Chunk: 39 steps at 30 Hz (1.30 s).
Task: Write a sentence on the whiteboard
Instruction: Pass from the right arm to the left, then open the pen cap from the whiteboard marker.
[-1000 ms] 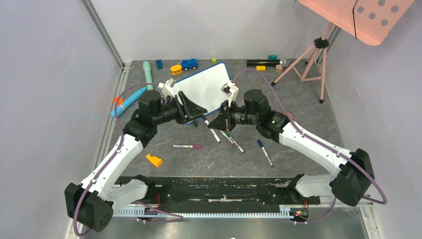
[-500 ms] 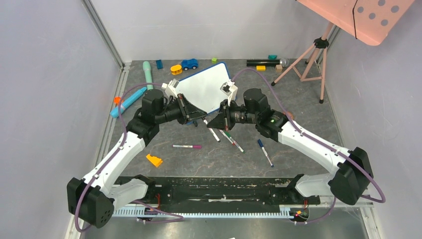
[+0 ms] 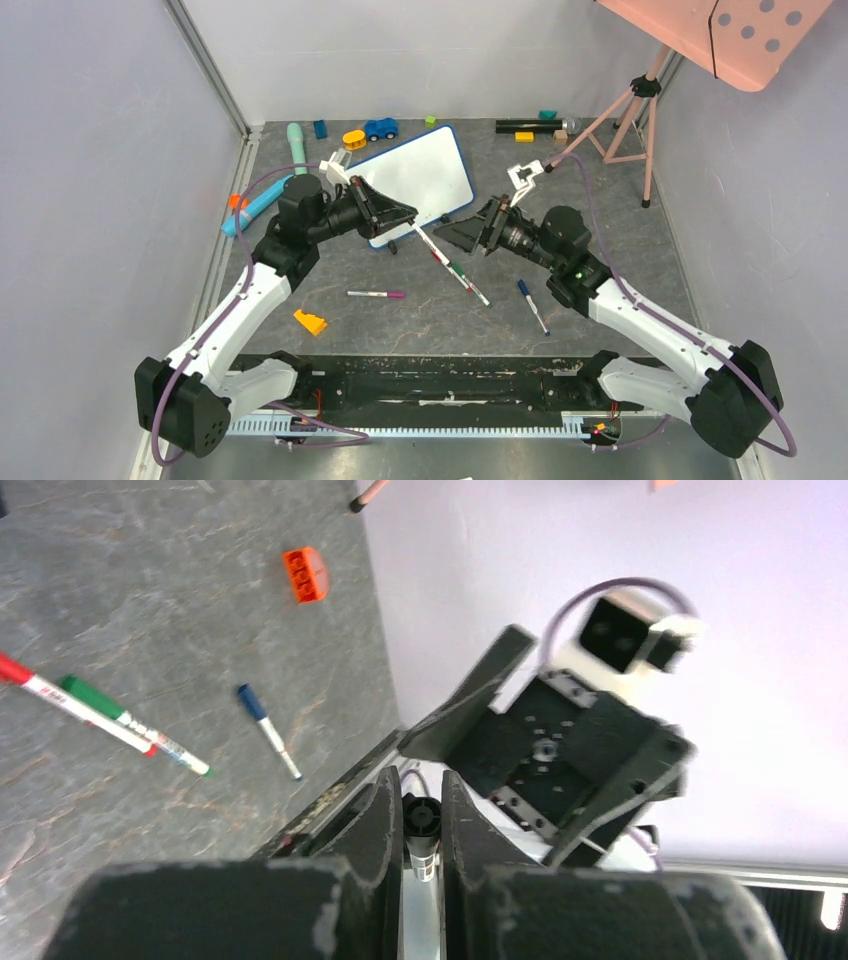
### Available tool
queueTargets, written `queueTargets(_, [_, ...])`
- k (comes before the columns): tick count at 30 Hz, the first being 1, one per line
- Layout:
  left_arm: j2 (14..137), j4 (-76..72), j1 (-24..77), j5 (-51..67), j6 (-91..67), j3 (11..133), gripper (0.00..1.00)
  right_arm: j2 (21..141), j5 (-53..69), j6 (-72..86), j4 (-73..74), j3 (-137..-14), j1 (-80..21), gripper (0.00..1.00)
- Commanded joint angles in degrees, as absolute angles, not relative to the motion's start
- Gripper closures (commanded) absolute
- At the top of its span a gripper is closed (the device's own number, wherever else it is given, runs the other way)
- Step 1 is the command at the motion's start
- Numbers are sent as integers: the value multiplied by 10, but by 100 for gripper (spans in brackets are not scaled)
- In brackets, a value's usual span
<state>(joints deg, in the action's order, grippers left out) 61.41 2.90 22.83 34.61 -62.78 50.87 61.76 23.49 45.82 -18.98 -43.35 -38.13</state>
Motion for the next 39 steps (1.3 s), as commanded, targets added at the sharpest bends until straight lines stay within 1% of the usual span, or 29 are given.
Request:
queueTargets(1, [598,-114,224,335,-744,523,98,608,182,668,-412,-365,-377,16])
queueTargets(6, [584,-152,226,298,-747,523,98,612,168,692,-412,-381,-379,18])
queueTargets(7, [582,-156,227,294,-745,521,98,611,165,696,-412,-383,-380,22])
queueTargets(11, [576,-167,235,277,-740,514,98,618,163,712,-423,-387,-388,45])
queueTargets(12, [575,-167,238,274,-739,511,98,620,162,712,-423,-390,-391,48])
queueTargets(17, [568,-171,250,258,-737,500,98,633,152,726,-432,-399,-406,49])
queueTargets(24, [568,-171,268,244,-727,499,98,643,139,731,-435,-414,-410,64])
queueTargets(27, [567,-171,274,239,-724,498,98,646,133,732,-435,-419,-410,65])
queueTargets(32, [562,-171,277,230,-722,492,98,656,140,736,-435,-428,-410,91])
queueTargets(34, [560,-163,277,225,-716,491,98,654,141,737,-434,-424,-410,95])
queueTargets(35, [559,-158,277,220,-712,491,98,650,138,738,-432,-420,-410,95])
queueTargets(36, [558,-158,277,218,-709,490,98,648,136,739,-432,-416,-410,93])
queueTargets(37, [557,-157,277,214,-709,490,98,645,135,741,-433,-412,-410,83])
queueTargets(38, [557,-159,277,213,-708,490,98,645,135,742,-435,-409,-410,70])
queueTargets(39, [559,-162,277,213,-709,490,98,644,136,742,-437,-408,-410,60])
